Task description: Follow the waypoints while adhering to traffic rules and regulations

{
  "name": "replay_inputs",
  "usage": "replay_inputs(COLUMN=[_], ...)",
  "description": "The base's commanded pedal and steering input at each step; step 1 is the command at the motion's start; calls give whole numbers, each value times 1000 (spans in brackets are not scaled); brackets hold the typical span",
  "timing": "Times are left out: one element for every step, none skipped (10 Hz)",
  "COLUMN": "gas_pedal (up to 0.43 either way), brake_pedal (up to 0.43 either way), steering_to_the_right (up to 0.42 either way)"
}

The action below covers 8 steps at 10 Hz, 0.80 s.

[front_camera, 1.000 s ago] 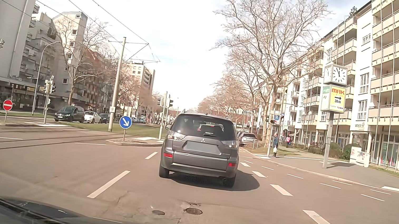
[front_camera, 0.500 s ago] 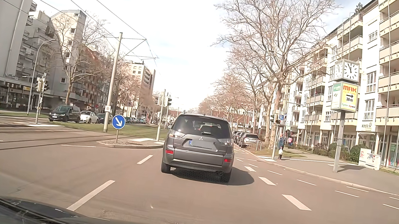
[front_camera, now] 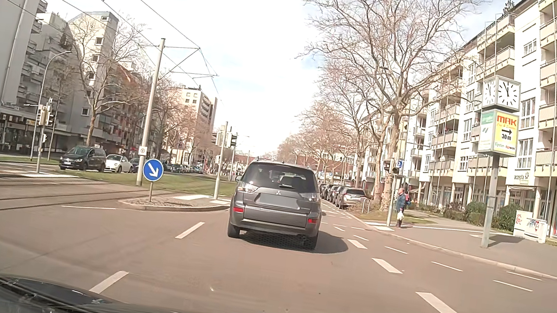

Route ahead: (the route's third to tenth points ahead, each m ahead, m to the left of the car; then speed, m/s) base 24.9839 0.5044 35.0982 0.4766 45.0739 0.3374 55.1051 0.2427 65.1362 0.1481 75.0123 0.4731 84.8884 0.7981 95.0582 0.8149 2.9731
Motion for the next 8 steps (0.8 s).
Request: replay_inputs(gas_pedal=[98,110,110,110,110,110,110,98], brake_pedal=[0,0,0,0,0,0,0,0], steering_to_the_right=[-6,-7,-7,-8,-8,-8,-8,-8])
